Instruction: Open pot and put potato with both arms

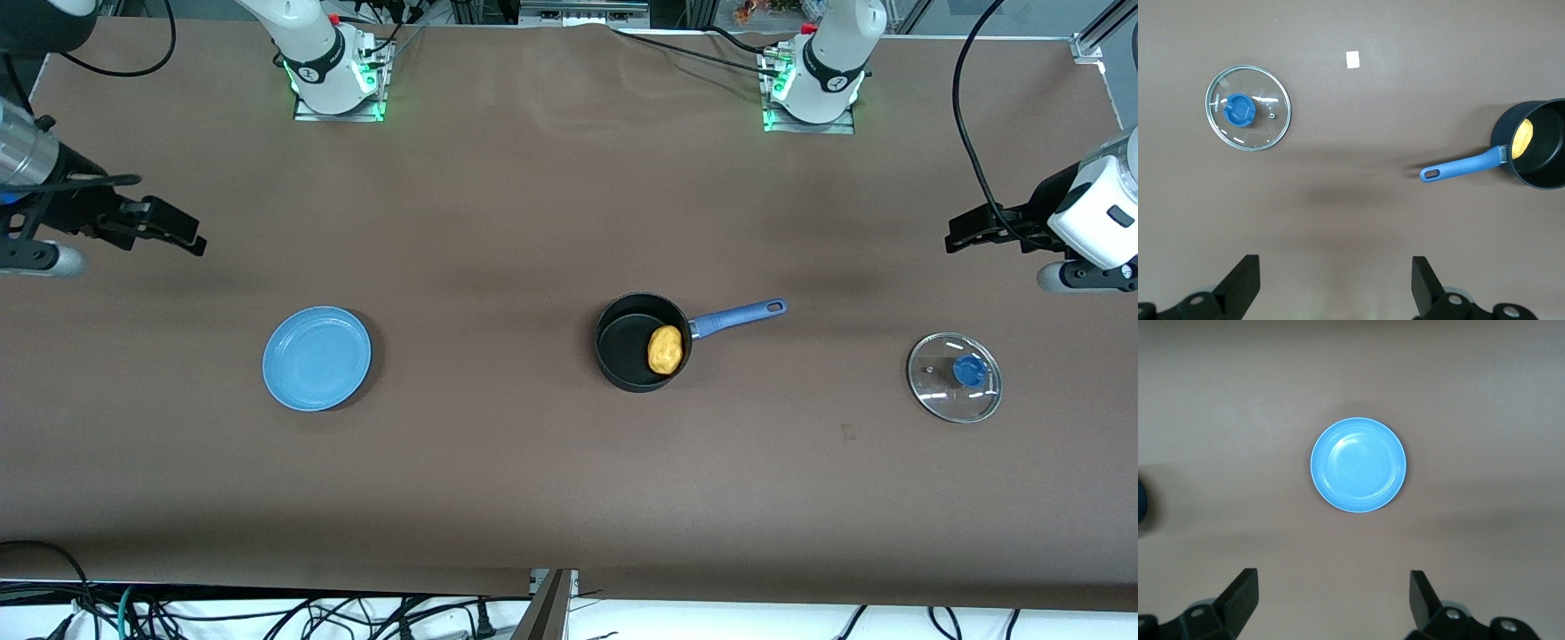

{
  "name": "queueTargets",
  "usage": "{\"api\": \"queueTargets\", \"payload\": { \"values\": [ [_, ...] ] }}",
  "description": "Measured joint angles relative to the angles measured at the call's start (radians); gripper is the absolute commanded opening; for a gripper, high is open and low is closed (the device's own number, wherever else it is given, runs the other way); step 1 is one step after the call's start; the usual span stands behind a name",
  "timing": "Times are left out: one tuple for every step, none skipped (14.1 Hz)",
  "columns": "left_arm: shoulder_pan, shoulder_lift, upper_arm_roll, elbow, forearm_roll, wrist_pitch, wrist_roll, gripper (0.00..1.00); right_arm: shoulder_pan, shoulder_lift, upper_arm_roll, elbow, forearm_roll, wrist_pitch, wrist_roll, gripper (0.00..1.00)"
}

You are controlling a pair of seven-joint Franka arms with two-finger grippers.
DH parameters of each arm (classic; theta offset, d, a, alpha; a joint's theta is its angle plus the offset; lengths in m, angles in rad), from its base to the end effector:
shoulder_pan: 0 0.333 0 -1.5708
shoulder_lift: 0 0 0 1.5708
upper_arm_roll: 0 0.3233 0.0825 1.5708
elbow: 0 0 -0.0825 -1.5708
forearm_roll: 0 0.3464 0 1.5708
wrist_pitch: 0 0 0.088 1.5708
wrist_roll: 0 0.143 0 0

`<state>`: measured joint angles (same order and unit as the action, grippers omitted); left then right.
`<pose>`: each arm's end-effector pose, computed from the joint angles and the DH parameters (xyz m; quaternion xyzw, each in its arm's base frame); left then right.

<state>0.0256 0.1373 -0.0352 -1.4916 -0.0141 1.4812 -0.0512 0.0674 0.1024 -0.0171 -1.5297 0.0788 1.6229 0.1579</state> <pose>0.5425 -0.0061 0.5499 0.9970 0.0206 -0.0740 0.0072 0.5514 0.0391 0.5639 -0.9977 0.0559 0.0086 0.0378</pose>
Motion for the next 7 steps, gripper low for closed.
{"api": "queueTargets", "payload": {
  "values": [
    [0.000,0.001,0.000,0.003,0.000,-0.001,0.000,1.00,0.001,0.003,0.001,0.000,0.000,0.000,0.000,1.00],
    [0.000,0.002,0.001,0.005,0.000,-0.002,-0.001,1.00,0.001,0.005,0.003,0.000,0.000,0.001,0.000,1.00],
    [0.002,0.004,0.003,0.006,0.000,-0.002,-0.001,1.00,0.001,0.006,0.003,0.000,0.000,0.000,0.000,1.00],
    [0.003,0.006,0.006,0.007,0.000,-0.002,-0.001,1.00,0.001,0.007,0.003,0.000,0.000,0.000,0.000,1.00],
    [0.003,0.008,0.008,0.010,0.000,-0.002,-0.001,1.00,0.001,0.007,0.003,0.000,0.000,0.000,0.000,1.00],
    [0.004,0.011,0.009,0.014,0.000,-0.003,-0.001,1.00,0.001,0.007,0.003,0.000,0.000,0.000,0.000,1.00],
    [0.004,0.014,0.009,0.018,0.000,-0.003,-0.001,1.00,0.001,0.007,0.003,0.000,0.000,0.000,0.000,1.00]
  ]
}}
